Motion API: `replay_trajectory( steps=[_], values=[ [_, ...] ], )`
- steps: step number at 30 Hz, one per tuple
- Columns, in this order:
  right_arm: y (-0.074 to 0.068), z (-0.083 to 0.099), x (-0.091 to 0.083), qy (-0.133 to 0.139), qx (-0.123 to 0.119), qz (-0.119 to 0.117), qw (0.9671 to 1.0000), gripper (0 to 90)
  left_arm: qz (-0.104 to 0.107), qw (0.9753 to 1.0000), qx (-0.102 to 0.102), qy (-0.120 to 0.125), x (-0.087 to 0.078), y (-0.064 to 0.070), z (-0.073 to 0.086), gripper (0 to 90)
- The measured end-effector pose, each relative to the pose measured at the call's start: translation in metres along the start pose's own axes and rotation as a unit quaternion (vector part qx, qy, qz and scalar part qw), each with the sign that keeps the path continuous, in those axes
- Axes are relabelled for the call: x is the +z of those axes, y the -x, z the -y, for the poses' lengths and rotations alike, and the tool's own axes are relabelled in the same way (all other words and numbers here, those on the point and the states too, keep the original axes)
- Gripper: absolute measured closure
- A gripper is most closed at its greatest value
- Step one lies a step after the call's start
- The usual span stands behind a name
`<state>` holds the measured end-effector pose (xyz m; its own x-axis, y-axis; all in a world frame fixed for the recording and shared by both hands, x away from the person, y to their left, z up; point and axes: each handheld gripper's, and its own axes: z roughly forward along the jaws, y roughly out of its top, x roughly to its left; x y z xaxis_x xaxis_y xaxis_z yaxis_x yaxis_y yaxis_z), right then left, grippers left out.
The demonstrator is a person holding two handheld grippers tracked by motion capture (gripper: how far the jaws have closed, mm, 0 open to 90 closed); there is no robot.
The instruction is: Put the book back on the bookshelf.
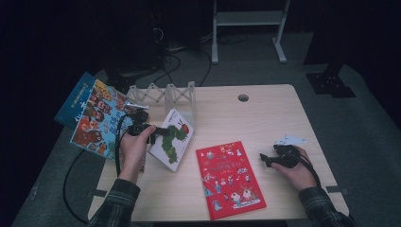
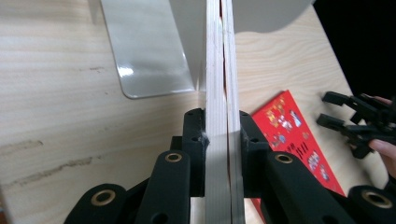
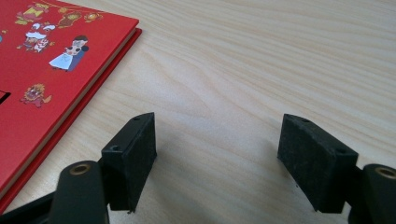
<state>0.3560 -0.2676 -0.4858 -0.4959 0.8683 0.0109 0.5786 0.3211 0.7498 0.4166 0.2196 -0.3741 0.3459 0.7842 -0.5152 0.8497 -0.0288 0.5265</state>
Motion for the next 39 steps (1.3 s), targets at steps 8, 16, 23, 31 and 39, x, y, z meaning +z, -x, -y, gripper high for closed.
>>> replay_trajectory(
  steps=[8,16,23,31,39],
  values=[
    [0.0,0.0,0.0,0.0,0.0,0.0,1.0,26.7,-0.019,0.9998,-0.002,0.001,0.009,0.001,-0.013,76.7],
    [0.0,0.0,0.0,0.0,-0.001,-0.001,1.0,27.0,-0.042,0.999,-0.009,0.006,0.023,0.001,-0.032,76.6],
    [0.0,0.0,0.0,0.001,-0.001,-0.002,1.0,27.1,-0.05,0.9984,-0.021,0.015,0.036,0.0,-0.044,76.6],
    [0.0,0.0,0.0,0.001,-0.002,-0.002,1.0,27.1,-0.064,0.9977,-0.02,0.011,0.049,0.0,-0.049,76.3],
    [0.0,0.0,0.0,0.001,-0.002,-0.003,1.0,27.3,-0.039,0.9988,-0.023,0.02,0.045,-0.002,-0.045,64.1]
  ],
)
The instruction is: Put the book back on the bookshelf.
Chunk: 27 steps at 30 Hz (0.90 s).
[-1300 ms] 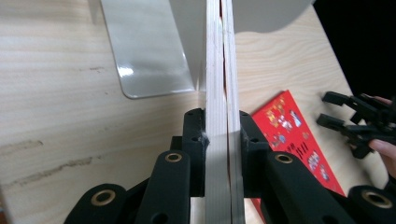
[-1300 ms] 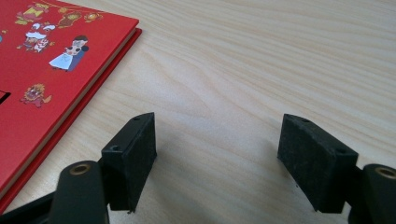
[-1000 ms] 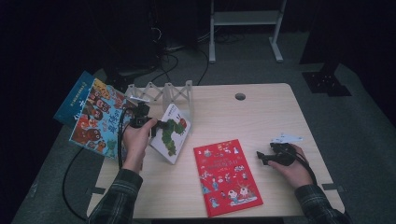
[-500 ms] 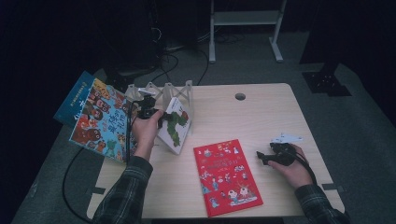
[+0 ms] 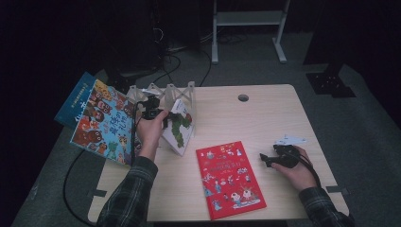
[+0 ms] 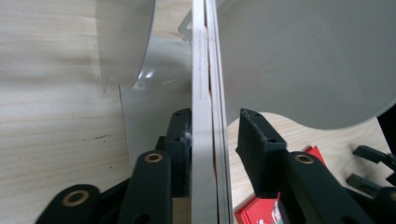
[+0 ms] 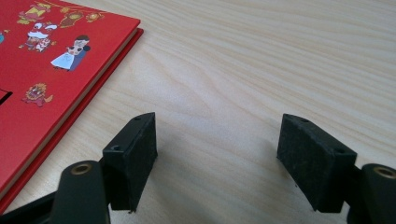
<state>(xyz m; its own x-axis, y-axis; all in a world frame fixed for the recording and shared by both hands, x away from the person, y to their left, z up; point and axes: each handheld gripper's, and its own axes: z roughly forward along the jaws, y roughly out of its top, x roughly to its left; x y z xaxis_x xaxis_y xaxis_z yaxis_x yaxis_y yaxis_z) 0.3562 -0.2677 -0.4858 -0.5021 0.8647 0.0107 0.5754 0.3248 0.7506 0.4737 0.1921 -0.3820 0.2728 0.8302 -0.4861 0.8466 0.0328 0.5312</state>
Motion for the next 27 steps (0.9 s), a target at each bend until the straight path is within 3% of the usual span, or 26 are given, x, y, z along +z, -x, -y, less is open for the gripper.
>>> replay_trajectory(
  steps=[7,10,13,18,21,27],
  values=[
    [0.0,0.0,0.0,0.0,0.001,0.0,1.0,27.3,0.015,0.9996,0.024,-0.01,-0.003,0.005,0.005,58.6],
    [0.0,0.0,0.0,0.0,0.001,0.0,1.0,27.4,0.015,0.9994,0.03,-0.008,-0.003,0.009,0.009,64.8],
    [0.0,0.0,0.0,0.0,0.001,0.0,1.0,27.5,0.011,0.9995,0.027,-0.006,-0.004,0.012,0.01,70.2],
    [-0.001,0.0,0.0,0.0,0.001,0.0,1.0,27.6,-0.021,0.9997,0.013,0.009,-0.006,0.007,0.007,76.2],
    [-0.001,-0.001,0.001,0.001,-0.001,-0.001,1.0,27.8,-0.02,0.9996,-0.005,0.018,-0.004,0.002,0.002,76.6],
    [-0.001,-0.001,0.001,0.001,-0.001,-0.001,1.0,28.3,-0.032,0.9989,-0.014,0.031,0.004,0.005,-0.007,76.5]
  ],
)
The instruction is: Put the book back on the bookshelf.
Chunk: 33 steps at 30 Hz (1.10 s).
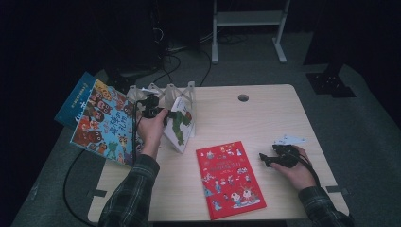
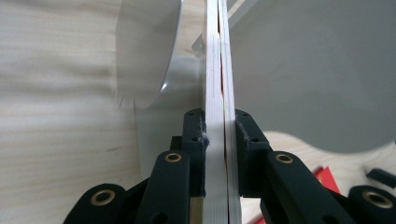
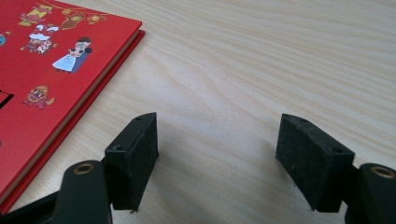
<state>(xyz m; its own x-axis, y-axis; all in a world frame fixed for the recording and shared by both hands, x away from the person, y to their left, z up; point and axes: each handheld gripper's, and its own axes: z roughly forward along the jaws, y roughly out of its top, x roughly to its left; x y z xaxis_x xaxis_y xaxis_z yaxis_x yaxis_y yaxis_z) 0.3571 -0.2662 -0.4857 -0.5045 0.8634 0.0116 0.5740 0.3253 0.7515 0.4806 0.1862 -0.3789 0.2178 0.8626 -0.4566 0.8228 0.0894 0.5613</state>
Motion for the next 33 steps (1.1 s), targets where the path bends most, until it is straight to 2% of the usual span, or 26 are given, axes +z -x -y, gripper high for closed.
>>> replay_trajectory(
  steps=[4,8,9,10,17,24,33],
  values=[
    [0.0,0.0,0.0,0.0,0.0,0.0,1.0,28.3,-0.014,0.9999,0.008,0.002,0.007,0.009,-0.006,76.3],
    [0.0,0.0,0.0,0.0,-0.001,-0.001,1.0,28.6,-0.005,0.9999,0.006,0.013,0.009,0.012,-0.008,73.9],
    [0.0,0.0,0.0,0.001,-0.001,-0.001,1.0,28.6,0.006,0.9997,0.001,0.022,0.007,0.012,-0.009,73.9],
    [0.0,0.0,0.0,0.0,-0.001,-0.001,1.0,28.6,0.027,0.9991,-0.005,0.033,0.003,0.013,-0.01,71.4],
    [-0.001,0.0,0.0,0.0,-0.001,-0.001,1.0,28.6,0.073,0.997,0.001,0.026,-0.001,0.016,-0.009,65.3],
    [-0.002,0.0,0.0,0.0,-0.001,-0.001,1.0,28.6,0.099,0.9949,0.0,0.02,0.005,0.019,0.001,64.8],
    [-0.002,0.001,-0.001,0.0,-0.003,-0.002,1.0,28.6,0.104,0.9943,-0.006,0.022,0.003,0.016,0.006,62.1]
  ],
)
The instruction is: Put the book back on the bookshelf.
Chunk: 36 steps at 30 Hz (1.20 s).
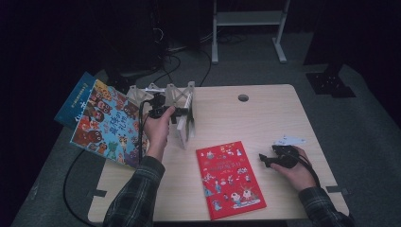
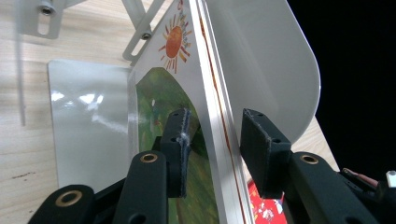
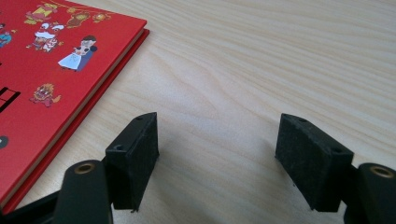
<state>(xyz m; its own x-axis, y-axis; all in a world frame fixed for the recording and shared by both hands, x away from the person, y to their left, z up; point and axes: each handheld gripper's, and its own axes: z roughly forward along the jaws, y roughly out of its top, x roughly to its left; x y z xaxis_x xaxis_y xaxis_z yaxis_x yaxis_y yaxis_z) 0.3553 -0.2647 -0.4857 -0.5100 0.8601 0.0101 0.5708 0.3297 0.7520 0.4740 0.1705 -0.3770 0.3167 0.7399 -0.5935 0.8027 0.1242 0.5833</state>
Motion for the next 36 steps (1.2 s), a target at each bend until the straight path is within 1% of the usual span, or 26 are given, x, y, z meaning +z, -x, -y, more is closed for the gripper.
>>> replay_trajectory(
  steps=[4,12,15,17,19,23,24,27,28,30,31,32,33,34,35,36],
  values=[
    [0.0,0.0,0.0,0.0,0.0,0.0,1.0,28.7,0.001,1.0,0.004,0.002,-0.005,-0.002,0.0,61.0],
    [-0.001,0.0,0.0,0.0,-0.001,0.0,1.0,28.7,0.004,0.9998,0.017,-0.004,-0.012,-0.003,0.0,58.3],
    [-0.001,0.0,0.0,0.0,0.0,0.0,1.0,28.6,0.003,0.9998,0.022,0.001,-0.017,-0.001,0.0,57.7],
    [-0.001,0.0,0.0,0.0,-0.001,0.0,1.0,28.7,0.001,0.9996,0.029,0.004,-0.021,0.001,0.001,56.7],
    [-0.001,0.0,0.0,0.0,-0.001,0.0,1.0,28.7,0.004,0.9992,0.039,0.003,-0.026,0.002,0.001,55.5],
    [-0.001,0.0,0.0,0.0,-0.002,-0.001,1.0,28.9,0.003,0.998,0.064,0.005,-0.038,0.008,0.004,52.3],
    [-0.001,0.0,0.0,0.0,-0.002,-0.001,1.0,28.9,0.005,0.9977,0.068,0.003,-0.041,0.009,0.005,51.1],
    [-0.001,0.001,0.0,0.001,-0.003,-0.001,1.0,28.8,0.006,0.9968,0.08,0.006,-0.05,0.011,0.01,50.9],
    [-0.001,0.0,0.0,0.001,-0.003,-0.001,1.0,28.8,0.005,0.9961,0.088,0.006,-0.052,0.011,0.012,50.9],
    [-0.001,0.0,0.0,0.0,-0.002,-0.002,1.0,28.5,-0.001,0.9955,0.095,0.007,-0.057,0.01,0.016,50.9],
    [-0.001,0.0,0.0,0.0,-0.001,-0.002,1.0,28.2,-0.003,0.9951,0.099,0.004,-0.059,0.009,0.019,50.7],
    [-0.001,0.0,0.0,0.0,-0.002,-0.003,1.0,27.9,-0.008,0.9943,0.106,0.004,-0.06,0.009,0.021,50.4],
    [-0.001,0.0,0.0,0.0,-0.003,-0.003,1.0,27.2,-0.008,0.9943,0.106,0.004,-0.06,0.009,0.021,49.9],
    [-0.002,0.0,0.0,-0.001,-0.003,-0.004,1.0,26.9,-0.015,0.9929,0.118,0.001,-0.063,0.008,0.027,48.9],
    [-0.002,0.0,0.0,-0.001,-0.003,-0.004,1.0,26.6,-0.02,0.9917,0.126,0.012,-0.064,0.008,0.031,47.5],
    [-0.002,0.001,0.0,-0.002,-0.004,-0.006,1.0,23.5,-0.024,0.9905,0.135,0.008,-0.065,0.007,0.034,47.3]
  ],
)
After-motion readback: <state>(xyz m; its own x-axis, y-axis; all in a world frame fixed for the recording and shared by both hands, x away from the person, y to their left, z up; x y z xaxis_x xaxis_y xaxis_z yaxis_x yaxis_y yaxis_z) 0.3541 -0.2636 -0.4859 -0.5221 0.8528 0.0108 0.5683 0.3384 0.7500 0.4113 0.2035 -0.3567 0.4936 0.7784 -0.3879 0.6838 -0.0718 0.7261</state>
